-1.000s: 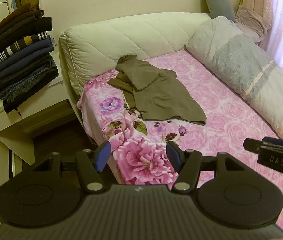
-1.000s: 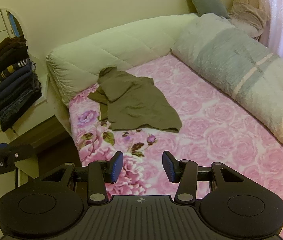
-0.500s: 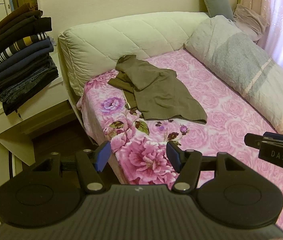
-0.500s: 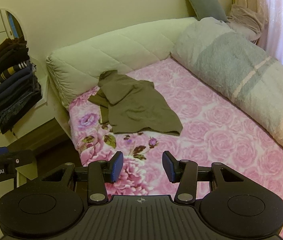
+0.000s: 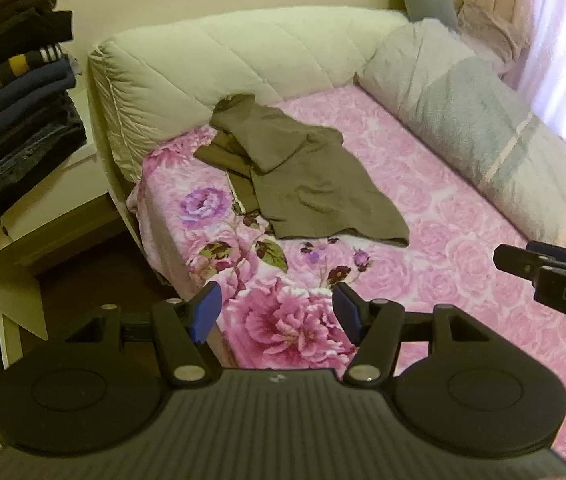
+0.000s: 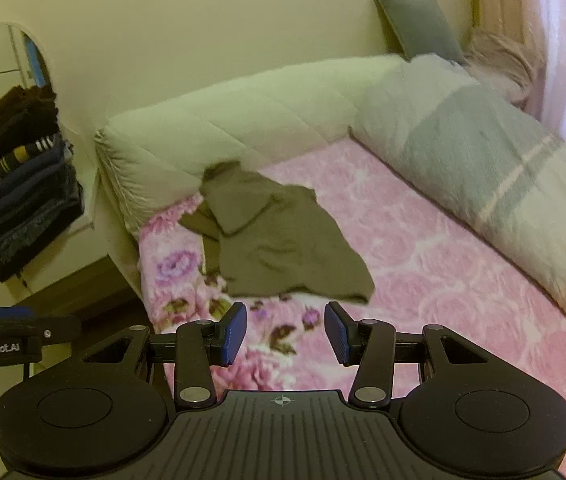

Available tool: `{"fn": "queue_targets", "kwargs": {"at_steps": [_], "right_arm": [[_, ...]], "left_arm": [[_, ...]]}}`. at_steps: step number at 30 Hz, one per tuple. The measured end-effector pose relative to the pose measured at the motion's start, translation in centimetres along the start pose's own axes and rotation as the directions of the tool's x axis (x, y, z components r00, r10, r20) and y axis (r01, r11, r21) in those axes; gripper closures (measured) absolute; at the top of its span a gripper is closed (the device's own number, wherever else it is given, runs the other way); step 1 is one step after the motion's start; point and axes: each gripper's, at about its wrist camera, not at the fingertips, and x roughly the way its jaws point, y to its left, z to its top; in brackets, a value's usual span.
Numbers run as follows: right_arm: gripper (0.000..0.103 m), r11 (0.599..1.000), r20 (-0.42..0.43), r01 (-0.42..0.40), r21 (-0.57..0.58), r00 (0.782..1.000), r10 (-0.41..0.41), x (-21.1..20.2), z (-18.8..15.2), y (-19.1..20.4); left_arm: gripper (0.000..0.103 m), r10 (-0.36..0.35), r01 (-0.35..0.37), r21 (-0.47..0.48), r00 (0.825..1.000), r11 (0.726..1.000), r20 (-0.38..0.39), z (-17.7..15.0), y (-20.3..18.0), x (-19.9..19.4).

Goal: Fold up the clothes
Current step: 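Move both grippers toward the olive-green garment on the bed, then grasp the olive-green garment edge with the right gripper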

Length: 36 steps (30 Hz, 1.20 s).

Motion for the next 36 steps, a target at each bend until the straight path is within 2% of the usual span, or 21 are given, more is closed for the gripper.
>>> {"fn": "queue_targets", "kwargs": {"at_steps": [5, 8, 14, 18, 25, 36], "right_arm": [[0.056, 1.0, -0.122, -0.012, 0.013, 0.992, 0.013, 4.7, 0.4, -0.5], [0.056, 1.0, -0.163, 0.011, 0.003, 0.987, -0.011, 7.2, 0.2, -0.7], [0.056, 0.997, -0.166, 0.07, -0.021, 0.983, -0.072, 12.3, 1.2, -0.9], [0.056, 0.997, -0.173, 0.072, -0.012, 0.982, -0.073, 16.0, 2.9, -1.2], [0.056, 0.997, -0.22, 0.074, -0.021, 0.973, -0.077, 22.4, 5.1, -0.7], [0.056, 0.994, -0.352, 0.104, -0.029, 0.93, -0.108, 32.0, 4.6, -1.6]], "left_arm": [[0.045, -0.011, 0.012, 0.018, 0.997, 1.0, -0.072, 1.7, 1.2, 3.7], [0.045, -0.014, 0.017, 0.031, 0.996, 0.999, -0.092, 2.9, 2.1, 6.2], [0.045, -0.027, 0.033, 0.055, 0.994, 0.998, -0.105, 6.4, 3.9, 11.3], [0.045, -0.015, 0.024, 0.082, 0.994, 0.996, -0.11, 9.0, 4.5, 14.8], [0.045, -0.058, 0.071, 0.07, 0.984, 0.995, -0.167, 12.7, 5.4, 20.8], [0.045, -0.072, 0.096, 0.081, 0.961, 0.992, -0.266, 15.3, 6.5, 29.5]]}}
